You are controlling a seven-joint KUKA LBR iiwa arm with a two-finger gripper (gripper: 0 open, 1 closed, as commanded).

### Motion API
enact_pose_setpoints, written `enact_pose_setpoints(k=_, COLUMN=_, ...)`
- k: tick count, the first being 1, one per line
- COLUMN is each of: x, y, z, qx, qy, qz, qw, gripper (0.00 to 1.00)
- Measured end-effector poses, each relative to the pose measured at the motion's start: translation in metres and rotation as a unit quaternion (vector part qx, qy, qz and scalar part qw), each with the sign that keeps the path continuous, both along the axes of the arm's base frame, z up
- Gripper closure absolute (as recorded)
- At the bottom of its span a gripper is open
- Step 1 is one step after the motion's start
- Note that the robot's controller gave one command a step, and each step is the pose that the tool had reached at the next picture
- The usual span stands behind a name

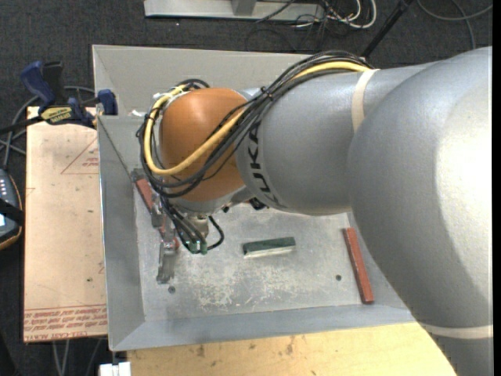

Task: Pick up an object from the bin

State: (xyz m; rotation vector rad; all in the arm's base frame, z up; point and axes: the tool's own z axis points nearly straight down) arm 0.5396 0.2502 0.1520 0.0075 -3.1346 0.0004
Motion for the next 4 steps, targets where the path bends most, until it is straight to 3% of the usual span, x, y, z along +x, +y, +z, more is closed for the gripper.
enact_pose_setpoints(k=1, x=0.023, y=-0.083, z=-0.066, qx=-0.002, qy=-0.001, qz=-0.054, qw=0.9986, gripper=0.0)
enact_pose_setpoints(k=2, x=0.065, y=-0.012, z=-0.08, qx=0.002, qy=-0.0057, qz=-0.027, qw=0.9996, gripper=0.0)
enact_pose_setpoints(k=3, x=0.103, y=-0.048, z=-0.088, qx=-0.005, qy=0.0117, qz=0.091, qw=0.9958, gripper=0.0)
enact_pose_setpoints(k=4, x=0.094, y=-0.007, z=-0.02, qx=0.0, qy=0.0042, qz=0.049, qw=0.9988, gripper=0.0)
